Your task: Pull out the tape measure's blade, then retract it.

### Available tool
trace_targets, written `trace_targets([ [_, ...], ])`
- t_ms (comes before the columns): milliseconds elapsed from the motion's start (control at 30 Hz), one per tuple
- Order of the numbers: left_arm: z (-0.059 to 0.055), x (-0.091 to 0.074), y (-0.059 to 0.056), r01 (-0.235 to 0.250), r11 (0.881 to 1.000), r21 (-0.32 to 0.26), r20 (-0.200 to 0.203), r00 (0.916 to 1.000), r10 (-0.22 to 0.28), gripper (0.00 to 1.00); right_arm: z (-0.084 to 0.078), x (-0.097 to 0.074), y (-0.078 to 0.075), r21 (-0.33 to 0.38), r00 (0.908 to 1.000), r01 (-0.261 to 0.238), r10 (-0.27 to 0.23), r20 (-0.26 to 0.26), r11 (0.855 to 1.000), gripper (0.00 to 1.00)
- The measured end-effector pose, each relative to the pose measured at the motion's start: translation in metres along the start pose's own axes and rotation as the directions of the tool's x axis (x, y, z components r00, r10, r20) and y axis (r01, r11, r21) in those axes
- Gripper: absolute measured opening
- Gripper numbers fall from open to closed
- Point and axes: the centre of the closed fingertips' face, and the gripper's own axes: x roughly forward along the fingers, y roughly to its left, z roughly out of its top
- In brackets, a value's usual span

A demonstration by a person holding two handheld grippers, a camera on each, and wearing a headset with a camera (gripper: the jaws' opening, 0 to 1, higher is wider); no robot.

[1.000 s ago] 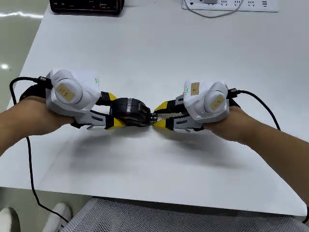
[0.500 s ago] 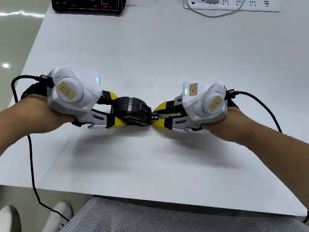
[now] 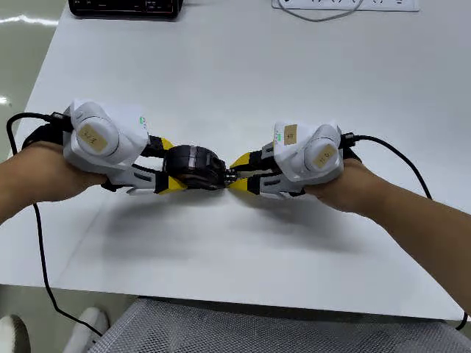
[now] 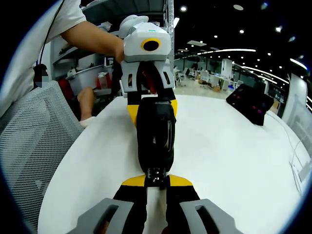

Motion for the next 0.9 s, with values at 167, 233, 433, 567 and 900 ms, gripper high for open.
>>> trace_targets([
  [167,0.000,0.000,0.000,0.000,1.000,-0.002,-0.001,1.0000,0.000,0.25,-0.003,-0.004,0.000,0.009,1.0000,0.002,-0.002,0.000,1.000,0.10],
  [233,0.000,0.000,0.000,0.001,1.000,0.001,-0.001,1.0000,-0.001,0.25,-0.004,-0.006,0.000,0.012,1.0000,0.002,-0.002,-0.001,1.000,0.10],
  [433,0.000,0.000,0.000,0.001,1.000,-0.001,0.002,1.0000,-0.001,0.25,-0.009,-0.013,0.000,0.018,0.9999,0.012,-0.012,-0.005,1.000,0.11],
  [567,0.000,0.000,0.000,0.000,1.000,-0.004,0.004,1.0000,0.000,0.25,-0.011,-0.016,0.000,0.031,0.9998,0.018,-0.018,-0.005,0.999,0.11],
  [900,0.000,-0.001,0.000,0.001,1.000,-0.005,0.002,1.0000,-0.001,0.25,-0.016,-0.029,0.001,0.042,0.9993,0.034,-0.034,-0.013,0.999,0.10],
])
